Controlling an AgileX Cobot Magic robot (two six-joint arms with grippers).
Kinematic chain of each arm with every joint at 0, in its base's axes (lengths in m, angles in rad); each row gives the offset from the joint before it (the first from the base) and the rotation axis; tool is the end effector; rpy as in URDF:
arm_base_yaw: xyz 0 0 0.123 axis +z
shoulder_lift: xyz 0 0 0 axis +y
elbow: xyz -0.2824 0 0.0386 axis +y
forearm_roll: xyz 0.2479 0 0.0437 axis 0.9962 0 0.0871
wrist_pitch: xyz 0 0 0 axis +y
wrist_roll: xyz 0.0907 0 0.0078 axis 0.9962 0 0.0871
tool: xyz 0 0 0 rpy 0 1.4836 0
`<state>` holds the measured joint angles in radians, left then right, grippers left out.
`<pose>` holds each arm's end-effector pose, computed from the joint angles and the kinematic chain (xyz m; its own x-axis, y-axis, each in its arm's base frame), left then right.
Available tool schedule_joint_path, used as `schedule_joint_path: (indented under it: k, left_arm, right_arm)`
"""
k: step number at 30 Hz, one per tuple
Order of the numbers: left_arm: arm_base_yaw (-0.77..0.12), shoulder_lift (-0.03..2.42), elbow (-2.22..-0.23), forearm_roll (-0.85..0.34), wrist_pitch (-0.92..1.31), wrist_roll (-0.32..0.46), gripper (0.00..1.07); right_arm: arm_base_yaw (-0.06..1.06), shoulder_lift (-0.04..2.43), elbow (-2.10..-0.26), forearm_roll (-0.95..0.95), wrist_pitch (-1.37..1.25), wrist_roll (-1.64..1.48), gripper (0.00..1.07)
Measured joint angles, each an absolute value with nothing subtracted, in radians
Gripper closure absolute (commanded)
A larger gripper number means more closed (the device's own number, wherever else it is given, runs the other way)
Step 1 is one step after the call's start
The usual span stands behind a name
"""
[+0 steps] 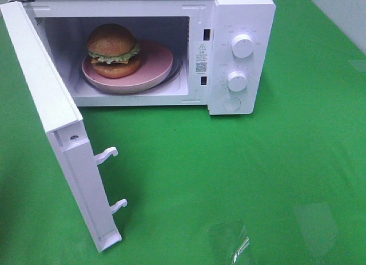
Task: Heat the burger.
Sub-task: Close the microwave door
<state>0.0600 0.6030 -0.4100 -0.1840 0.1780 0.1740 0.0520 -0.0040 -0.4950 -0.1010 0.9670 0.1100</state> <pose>0.1283 0.0047 0.2849 -0.2765 -0.0238 -0.9607 -0.0308 0.9994 -0.0159 -0.0011 -0.0076 0.2838 -0.3671 0.0333 -0.9296 0.0446 0.9988 0.0182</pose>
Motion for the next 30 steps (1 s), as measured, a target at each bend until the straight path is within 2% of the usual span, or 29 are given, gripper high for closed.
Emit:
schedule_joint_path:
  k: [7, 14, 17, 18, 19, 20, 21, 23, 24, 25, 28, 30]
  left_arm:
    - [0.06, 0.685, -0.308, -0.187, -0.086, 0.175, 1.07]
    - [0.06, 0.761, -0.247, -0.184, -0.254, 0.165, 1.07]
    - [0.06, 0.808, -0.224, -0.149, -0.328, 0.119, 1.07]
    - [0.06, 0.84, -0.217, -0.102, -0.365, 0.075, 1.07]
    - [0.06, 0.84, -0.217, -0.102, -0.365, 0.075, 1.07]
    - [0.06, 0.875, -0.215, -0.043, -0.395, 0.017, 1.07]
    - [0.06, 0.875, -0.215, -0.043, -0.395, 0.017, 1.07]
    - [0.06, 0.938, -0.214, 0.064, -0.439, -0.062, 1.07]
    - [0.06, 0.938, -0.214, 0.064, -0.439, -0.062, 1.07]
    - [0.06, 0.974, -0.214, 0.132, -0.473, -0.102, 1.07]
    - [0.06, 1.009, -0.214, 0.18, -0.509, -0.141, 1.07]
    - [0.06, 1.076, -0.214, 0.268, -0.58, -0.21, 1.07]
  right_arm:
    - [0.052, -0.004, -0.495, -0.101, 0.967, 0.11, 0.35]
    - [0.052, -0.004, -0.495, -0.101, 0.967, 0.11, 0.35]
    - [0.052, -0.004, -0.495, -0.101, 0.967, 0.11, 0.35]
    - [0.052, -0.004, -0.495, -0.101, 0.967, 0.11, 0.35]
    - [0.052, -0.004, -0.495, -0.101, 0.967, 0.11, 0.35]
    - [0.052, -0.004, -0.495, -0.101, 0.967, 0.11, 0.35]
    - [0.052, -0.004, -0.495, -0.101, 0.967, 0.11, 0.35]
    - [0.052, -0.004, -0.495, -0.101, 0.967, 0.11, 0.35]
    - [0.052, -0.004, -0.495, -0.101, 0.967, 0.11, 0.35]
    - [0.052, -0.004, -0.495, -0.101, 0.967, 0.11, 0.35]
    - [0.052, -0.004, -0.495, -0.101, 0.967, 0.11, 0.35]
    - [0.052, -0.004, -0.495, -0.101, 0.967, 0.11, 0.35]
